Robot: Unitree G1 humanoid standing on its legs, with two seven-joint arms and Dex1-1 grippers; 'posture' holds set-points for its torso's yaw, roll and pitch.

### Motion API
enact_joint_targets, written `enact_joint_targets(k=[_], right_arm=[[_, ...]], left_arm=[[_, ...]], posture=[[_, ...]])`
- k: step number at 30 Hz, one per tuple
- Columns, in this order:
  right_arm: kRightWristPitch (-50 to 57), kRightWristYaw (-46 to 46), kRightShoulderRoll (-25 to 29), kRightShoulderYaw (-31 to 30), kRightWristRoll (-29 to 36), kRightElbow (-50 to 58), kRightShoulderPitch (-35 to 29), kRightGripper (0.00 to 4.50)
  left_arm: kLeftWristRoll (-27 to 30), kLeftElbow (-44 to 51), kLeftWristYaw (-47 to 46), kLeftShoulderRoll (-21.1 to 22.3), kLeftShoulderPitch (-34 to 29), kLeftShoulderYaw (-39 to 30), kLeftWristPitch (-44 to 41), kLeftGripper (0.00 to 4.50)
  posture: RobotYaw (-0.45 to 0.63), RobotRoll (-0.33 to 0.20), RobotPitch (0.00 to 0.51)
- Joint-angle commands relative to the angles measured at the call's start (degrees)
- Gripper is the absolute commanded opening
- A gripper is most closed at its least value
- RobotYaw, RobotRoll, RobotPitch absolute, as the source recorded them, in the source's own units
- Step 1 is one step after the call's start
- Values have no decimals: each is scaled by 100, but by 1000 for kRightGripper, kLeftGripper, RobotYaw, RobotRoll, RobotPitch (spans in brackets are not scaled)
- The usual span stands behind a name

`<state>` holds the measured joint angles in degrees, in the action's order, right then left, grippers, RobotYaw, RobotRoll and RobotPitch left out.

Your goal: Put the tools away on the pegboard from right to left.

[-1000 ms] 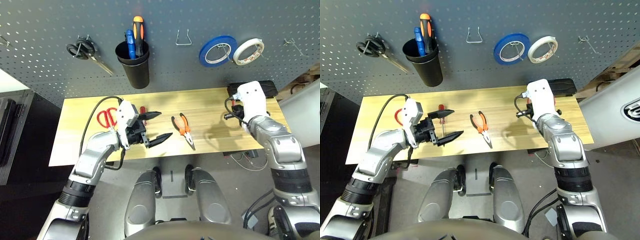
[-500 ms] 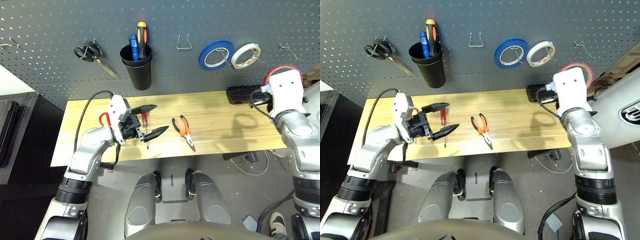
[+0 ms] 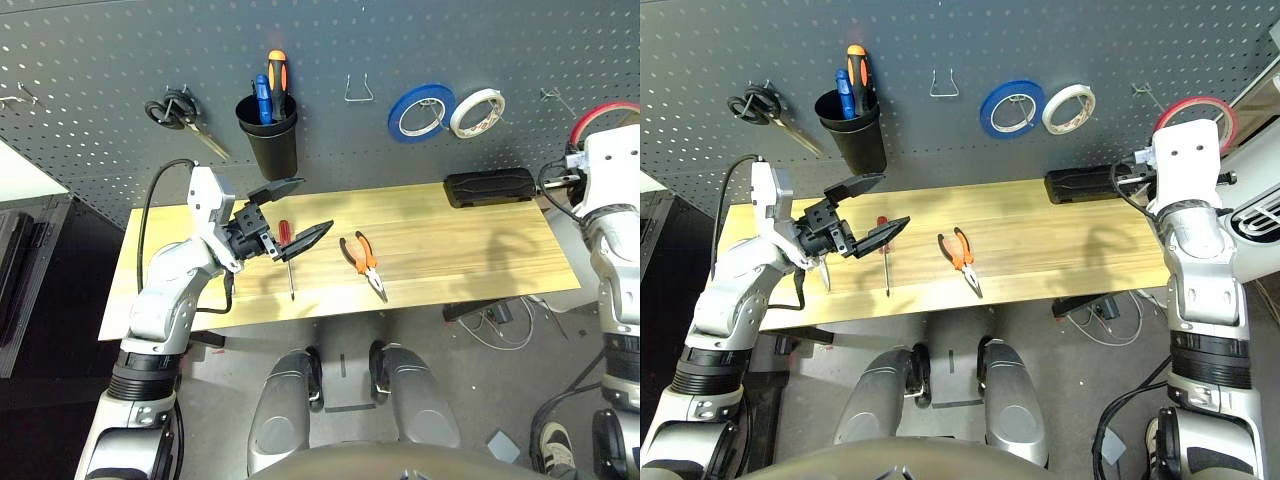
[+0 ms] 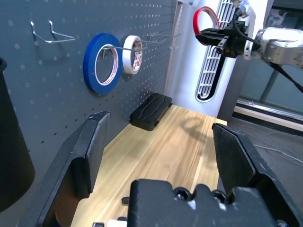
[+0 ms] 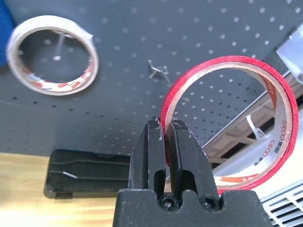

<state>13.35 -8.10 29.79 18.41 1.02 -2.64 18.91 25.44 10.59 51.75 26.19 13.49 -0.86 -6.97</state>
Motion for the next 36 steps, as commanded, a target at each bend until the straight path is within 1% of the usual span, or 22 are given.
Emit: enact_joint_targets(k=[1, 8, 12, 21, 24, 26, 27, 29, 31, 33, 34, 36], right_arm=[[-29, -80, 55, 109, 187, -495, 239, 30], [-276, -334, 140, -119, 160, -1612, 928, 30], [-533, -378, 195, -221, 103, -2466, 1473, 30], [-1037, -356, 278, -441, -35, -4141, 2442, 30], [-1195, -313, 285, -505, -62, -4543, 2695, 862], [-1303, -375, 310, -546, -80, -4596, 2740, 1551], [-1310, -445, 316, -559, -66, -4590, 2740, 1977], [-1238, -707, 339, -595, 5, -4553, 2672, 2643], [-1497, -1003, 357, -515, 172, -4491, 2511, 3333], [-1578, -1376, 388, -460, 368, -4274, 2341, 4013], [-1563, -1498, 422, -440, 438, -4116, 2242, 4420], [-1609, -1739, 504, -411, 559, -3815, 2050, 4468]], left_arm=[[22, 100, 9, 32, -61, 8, 0, 4500], [-21, 135, -27, -14, -26, 107, -50, 4500], [-18, 208, -65, -9, -13, 167, -120, 4500], [-11, 409, -164, 25, -24, 230, -323, 4500], [-123, 391, -86, 97, -20, 325, -299, 4500], [-113, 411, -104, 101, -25, 341, -312, 4500], [-100, 419, -121, 98, -19, 342, -324, 4500], [-98, 428, -139, 93, -20, 353, -334, 4500], [-123, 409, -124, 88, -39, 388, -316, 4500], [-132, 398, -104, 92, -41, 415, -307, 4500], [-126, 394, -107, 89, -30, 420, -309, 4500], [-119, 403, -124, 81, -14, 431, -319, 4500]], posture=[[-87, 0, 162], [-78, 0, 172], [-69, 0, 179], [-64, 0, 193], [-64, 0, 193], [-62, 0, 193], [-62, 0, 193], [-60, 0, 195], [-63, 0, 199], [-63, 0, 199], [-63, 0, 199], [-65, 0, 202]])
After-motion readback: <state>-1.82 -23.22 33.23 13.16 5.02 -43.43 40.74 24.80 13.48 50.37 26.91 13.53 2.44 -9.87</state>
